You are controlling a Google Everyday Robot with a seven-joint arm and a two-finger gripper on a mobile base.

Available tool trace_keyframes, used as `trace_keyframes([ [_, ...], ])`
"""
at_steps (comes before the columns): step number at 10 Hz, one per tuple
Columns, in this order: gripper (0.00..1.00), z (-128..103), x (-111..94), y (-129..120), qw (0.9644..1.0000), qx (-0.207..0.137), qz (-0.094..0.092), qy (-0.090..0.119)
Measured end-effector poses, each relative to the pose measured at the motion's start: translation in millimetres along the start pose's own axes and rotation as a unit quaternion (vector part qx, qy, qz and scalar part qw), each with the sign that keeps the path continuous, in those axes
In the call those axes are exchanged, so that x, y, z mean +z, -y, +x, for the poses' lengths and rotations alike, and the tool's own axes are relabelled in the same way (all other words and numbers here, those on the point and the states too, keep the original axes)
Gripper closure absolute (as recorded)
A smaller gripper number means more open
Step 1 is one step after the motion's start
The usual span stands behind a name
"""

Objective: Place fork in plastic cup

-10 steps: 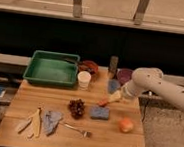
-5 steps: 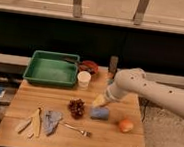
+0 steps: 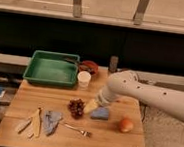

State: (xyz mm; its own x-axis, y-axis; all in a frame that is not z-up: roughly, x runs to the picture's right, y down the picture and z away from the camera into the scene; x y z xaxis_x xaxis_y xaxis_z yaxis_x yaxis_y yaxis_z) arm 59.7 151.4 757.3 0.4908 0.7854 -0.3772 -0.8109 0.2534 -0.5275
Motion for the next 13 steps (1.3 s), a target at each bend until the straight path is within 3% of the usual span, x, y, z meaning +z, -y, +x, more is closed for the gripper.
trace_keyframes([
  [2, 0.2, 2.0, 4.9, -1.7, 0.9998, -0.011, -0.011, -0.012],
  [4, 0.2, 2.4, 26.5, -27.1, 0.9981, -0.04, -0.032, -0.034],
  [7, 0.2, 8.2, 48.5, -58.0, 0.9938, -0.073, -0.06, -0.058],
  [10, 0.2, 17.5, 68.5, -85.9, 0.9861, -0.107, -0.098, -0.081],
  [13, 0.2, 18.2, 68.6, -86.1, 0.9859, -0.107, -0.099, -0.082],
])
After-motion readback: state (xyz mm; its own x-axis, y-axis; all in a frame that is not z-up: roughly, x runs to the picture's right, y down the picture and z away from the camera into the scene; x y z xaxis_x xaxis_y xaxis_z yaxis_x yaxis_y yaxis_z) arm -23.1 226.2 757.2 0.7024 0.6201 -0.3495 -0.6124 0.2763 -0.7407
